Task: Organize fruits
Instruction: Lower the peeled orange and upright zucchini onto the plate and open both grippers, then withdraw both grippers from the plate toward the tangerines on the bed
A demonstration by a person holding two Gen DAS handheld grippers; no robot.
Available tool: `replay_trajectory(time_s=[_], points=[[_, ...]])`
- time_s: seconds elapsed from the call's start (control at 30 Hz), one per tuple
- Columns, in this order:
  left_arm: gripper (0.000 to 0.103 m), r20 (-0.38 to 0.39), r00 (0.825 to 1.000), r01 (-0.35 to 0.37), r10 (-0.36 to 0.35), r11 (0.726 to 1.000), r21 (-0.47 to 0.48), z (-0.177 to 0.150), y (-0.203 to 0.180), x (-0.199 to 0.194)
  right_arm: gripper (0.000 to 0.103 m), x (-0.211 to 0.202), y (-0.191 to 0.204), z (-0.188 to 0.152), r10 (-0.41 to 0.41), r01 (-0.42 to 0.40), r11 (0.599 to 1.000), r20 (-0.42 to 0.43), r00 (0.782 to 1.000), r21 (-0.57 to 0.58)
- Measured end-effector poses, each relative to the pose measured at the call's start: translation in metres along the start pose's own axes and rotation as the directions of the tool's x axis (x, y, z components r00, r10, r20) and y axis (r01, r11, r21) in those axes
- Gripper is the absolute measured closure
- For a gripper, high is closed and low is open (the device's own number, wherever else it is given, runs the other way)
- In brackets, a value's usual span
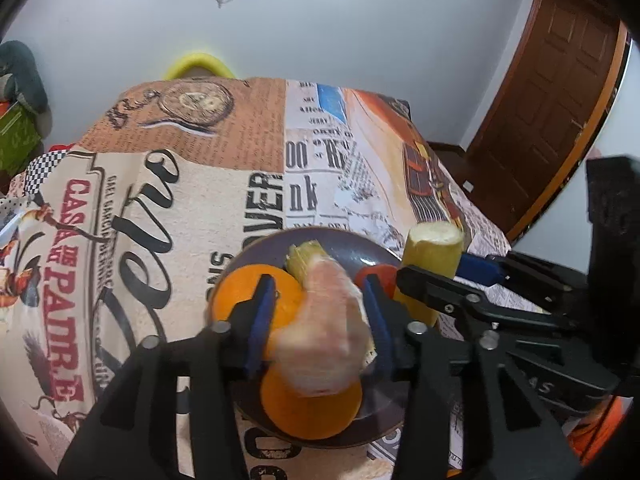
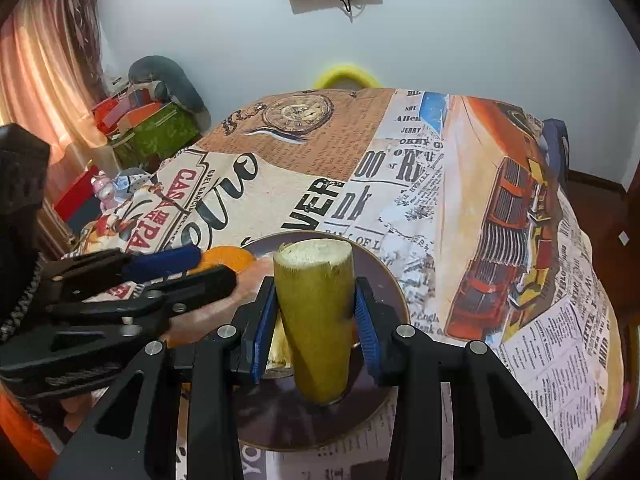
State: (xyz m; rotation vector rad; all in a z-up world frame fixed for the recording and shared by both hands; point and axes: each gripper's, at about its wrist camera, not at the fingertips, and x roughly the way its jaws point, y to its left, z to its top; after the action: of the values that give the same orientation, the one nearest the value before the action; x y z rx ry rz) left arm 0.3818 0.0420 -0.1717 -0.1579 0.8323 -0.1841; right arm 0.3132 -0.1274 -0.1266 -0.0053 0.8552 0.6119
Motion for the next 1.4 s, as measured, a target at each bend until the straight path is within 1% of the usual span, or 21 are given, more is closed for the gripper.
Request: replay_trajectory(time_s=[0.13,0.23,0.3,0.5,0.77,0.8,0.87,1.03,1.07,1.17,1.3,1.33,1.4], points=[[0.053,0.015,0.999,-0.029,0.029,1.0,-0.009,0.002,0.007,-0.007,0.068,0.006,0.001,0.0,0.002,-0.002,1.0,-0.016,1.0,0.008],[0.053,0.02,0.999,-0.044,0.044,0.999,-0.013,0.001,0.011,-0.011,0.068,0.013,-0.001,-0.003,0.035,-0.034,0.999,-0.056,0.998,0.028],[0.053,0.025,0.998,-0.05,0.05,0.999,-0.01,0.0,0.012,-0.013,0.068,0.014,0.001,-0.007,0.038,-0.036,0.999,-0.064,0.997,0.025],[0.053,0.033,0.997,-0.065,0.065,0.998,0.009,-0.002,0.008,-0.021,0.068,0.002,0.004,-0.01,0.014,-0.013,1.0,-0.053,0.998,0.014],[0.053,0.065,0.995,-0.08,0.078,0.996,0.028,-0.007,-0.003,-0.053,0.067,-0.037,0.012,-0.01,-0.029,0.029,1.0,0.015,0.999,-0.007],[0.053,0.07,0.994,-0.082,0.08,0.996,0.03,-0.008,-0.005,-0.058,0.066,-0.044,0.013,-0.011,-0.033,0.033,0.999,0.027,0.999,-0.005],[0.053,0.083,0.993,-0.088,0.085,0.996,0.033,-0.01,-0.007,-0.069,0.059,-0.057,0.017,-0.012,-0.039,0.04,0.999,0.052,0.998,-0.003],[0.05,0.12,0.988,-0.105,0.1,0.994,0.035,-0.017,-0.015,-0.101,0.056,-0.089,0.031,-0.017,-0.068,0.071,0.997,0.103,0.992,-0.025],[0.049,0.128,0.986,-0.109,0.103,0.993,0.036,-0.02,-0.016,-0.109,0.053,-0.095,0.034,-0.019,-0.073,0.077,0.997,0.11,0.991,-0.031],[0.047,0.149,0.983,-0.118,0.111,0.992,0.04,-0.027,-0.021,-0.13,0.049,-0.112,0.044,-0.025,-0.094,0.102,0.994,0.135,0.986,-0.05],[0.042,0.165,0.979,-0.131,0.122,0.991,0.04,-0.04,-0.025,-0.152,0.048,-0.127,0.054,-0.035,-0.107,0.118,0.991,0.141,0.984,-0.068],[0.042,0.166,0.978,-0.133,0.124,0.99,0.04,-0.042,-0.025,-0.155,0.045,-0.13,0.057,-0.039,-0.112,0.123,0.99,0.141,0.984,-0.072],[0.037,0.165,0.978,-0.132,0.125,0.991,0.037,-0.049,-0.025,-0.162,0.04,-0.136,0.062,-0.044,-0.118,0.13,0.988,0.142,0.983,-0.079]])
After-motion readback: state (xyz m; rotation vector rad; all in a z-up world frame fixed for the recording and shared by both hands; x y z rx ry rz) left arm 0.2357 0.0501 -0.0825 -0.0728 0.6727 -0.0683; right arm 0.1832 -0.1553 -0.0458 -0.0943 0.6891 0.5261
